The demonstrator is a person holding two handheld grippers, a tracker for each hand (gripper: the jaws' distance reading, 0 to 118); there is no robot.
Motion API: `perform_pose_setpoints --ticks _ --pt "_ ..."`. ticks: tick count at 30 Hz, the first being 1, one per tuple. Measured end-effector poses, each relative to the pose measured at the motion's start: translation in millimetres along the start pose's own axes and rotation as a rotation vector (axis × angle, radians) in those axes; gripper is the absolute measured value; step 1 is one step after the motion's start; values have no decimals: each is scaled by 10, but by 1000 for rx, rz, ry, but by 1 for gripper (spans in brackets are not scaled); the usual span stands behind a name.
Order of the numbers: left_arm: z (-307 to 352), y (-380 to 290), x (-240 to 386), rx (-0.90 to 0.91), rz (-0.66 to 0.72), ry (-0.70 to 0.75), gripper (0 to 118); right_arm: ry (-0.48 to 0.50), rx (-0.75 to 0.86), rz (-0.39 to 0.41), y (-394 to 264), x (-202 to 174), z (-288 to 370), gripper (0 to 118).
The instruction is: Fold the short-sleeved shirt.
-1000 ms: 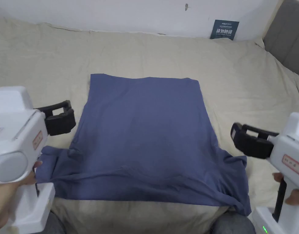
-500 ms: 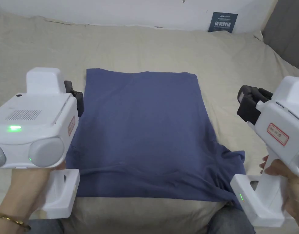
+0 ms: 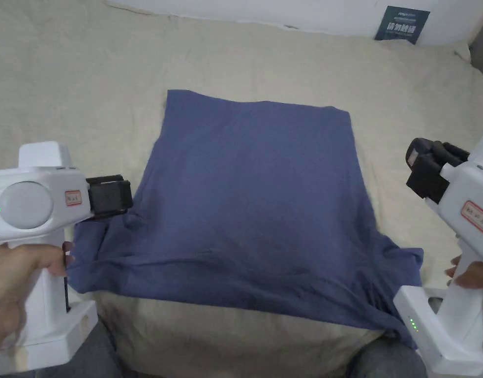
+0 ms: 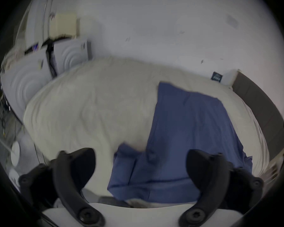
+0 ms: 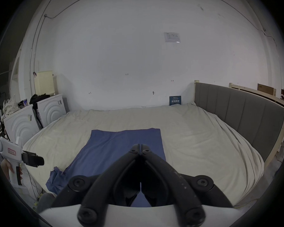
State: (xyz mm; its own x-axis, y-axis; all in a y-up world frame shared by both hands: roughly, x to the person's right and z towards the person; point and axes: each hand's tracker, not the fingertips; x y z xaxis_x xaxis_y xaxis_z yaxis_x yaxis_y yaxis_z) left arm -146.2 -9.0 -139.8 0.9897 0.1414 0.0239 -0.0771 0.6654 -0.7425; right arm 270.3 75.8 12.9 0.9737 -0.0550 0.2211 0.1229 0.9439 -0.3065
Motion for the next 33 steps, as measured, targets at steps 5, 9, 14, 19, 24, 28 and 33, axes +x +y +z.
perform_pose_setpoints --ticks 5,9,14,19,24,28,33 --pt "-401 -354 -198 -202 123 66 118 31 -51 9 -115 -97 -104 1" --pt "-569 -578 -131 -276 121 86 118 41 -82 37 -192 -150 -145 1" --pt "-689 -643 -13 -289 150 70 47 36 -100 22 -235 -124 -169 1" --pt "-606 -607 59 -269 63 2 6 25 -119 13 -288 -60 -169 1" --pt "-399 -560 138 -235 33 27 6 29 -145 6 -255 0 -201 1" --pt "-200 -502 161 -165 30 3 6 72 -153 12 -128 13 -295 2" --pt "-91 -460 177 -121 50 -18 6 79 -145 40 35 6 -442 88"
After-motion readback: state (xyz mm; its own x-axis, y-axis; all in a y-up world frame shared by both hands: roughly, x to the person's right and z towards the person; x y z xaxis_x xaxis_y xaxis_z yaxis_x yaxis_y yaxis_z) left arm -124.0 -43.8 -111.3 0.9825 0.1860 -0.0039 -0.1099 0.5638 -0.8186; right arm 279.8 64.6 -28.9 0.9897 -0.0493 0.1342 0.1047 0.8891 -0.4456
